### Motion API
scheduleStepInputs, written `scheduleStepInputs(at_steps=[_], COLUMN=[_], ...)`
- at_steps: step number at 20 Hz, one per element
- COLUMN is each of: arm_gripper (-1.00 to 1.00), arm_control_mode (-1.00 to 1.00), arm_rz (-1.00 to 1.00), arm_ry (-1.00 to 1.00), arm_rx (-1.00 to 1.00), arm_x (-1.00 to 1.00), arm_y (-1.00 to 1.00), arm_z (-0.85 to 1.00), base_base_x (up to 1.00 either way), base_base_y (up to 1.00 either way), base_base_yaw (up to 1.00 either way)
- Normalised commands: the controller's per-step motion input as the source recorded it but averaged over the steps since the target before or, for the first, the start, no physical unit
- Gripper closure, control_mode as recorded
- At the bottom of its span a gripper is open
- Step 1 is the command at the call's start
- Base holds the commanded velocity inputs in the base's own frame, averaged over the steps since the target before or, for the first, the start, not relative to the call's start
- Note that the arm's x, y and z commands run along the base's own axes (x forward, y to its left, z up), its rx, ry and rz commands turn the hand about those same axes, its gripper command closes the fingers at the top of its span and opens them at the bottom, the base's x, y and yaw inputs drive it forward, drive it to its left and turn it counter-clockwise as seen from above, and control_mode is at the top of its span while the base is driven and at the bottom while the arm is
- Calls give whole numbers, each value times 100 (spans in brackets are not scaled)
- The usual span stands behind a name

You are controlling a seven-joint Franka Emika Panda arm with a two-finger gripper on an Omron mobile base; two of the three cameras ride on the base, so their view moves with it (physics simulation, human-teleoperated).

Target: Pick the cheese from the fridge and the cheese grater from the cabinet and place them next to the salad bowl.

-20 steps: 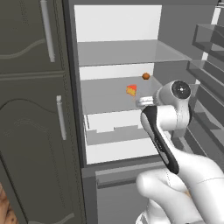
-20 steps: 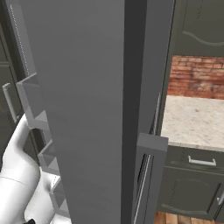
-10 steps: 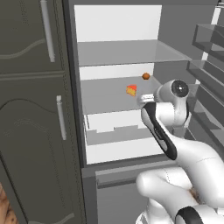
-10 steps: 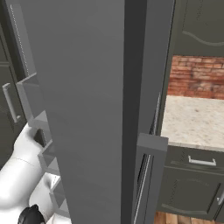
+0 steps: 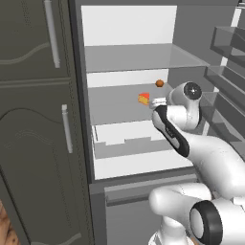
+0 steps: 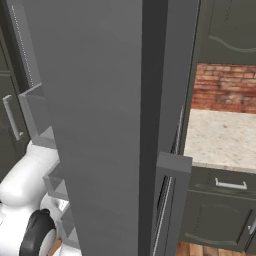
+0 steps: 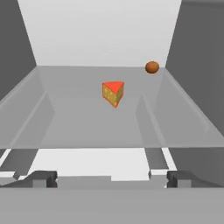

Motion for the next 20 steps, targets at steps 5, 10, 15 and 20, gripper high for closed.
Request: scheduleStepInputs(at_steps=[5, 10, 15, 20], arm_gripper=[-100, -100, -100, -100], arm_control_mode=[-100, -100, -100, -100], arm_rz=[0, 0, 0, 0], arm_ry=[0, 0, 0, 1], arm_rx=[0, 0, 0, 0], arm_x=[41, 34, 34, 43], arm_y=[-5, -9, -3, 0], arm_z=[0, -12, -12, -5], base_base_x=[0, 0, 0, 0], base_base_y=[0, 0, 0, 0], base_base_yaw=[0, 0, 0, 0])
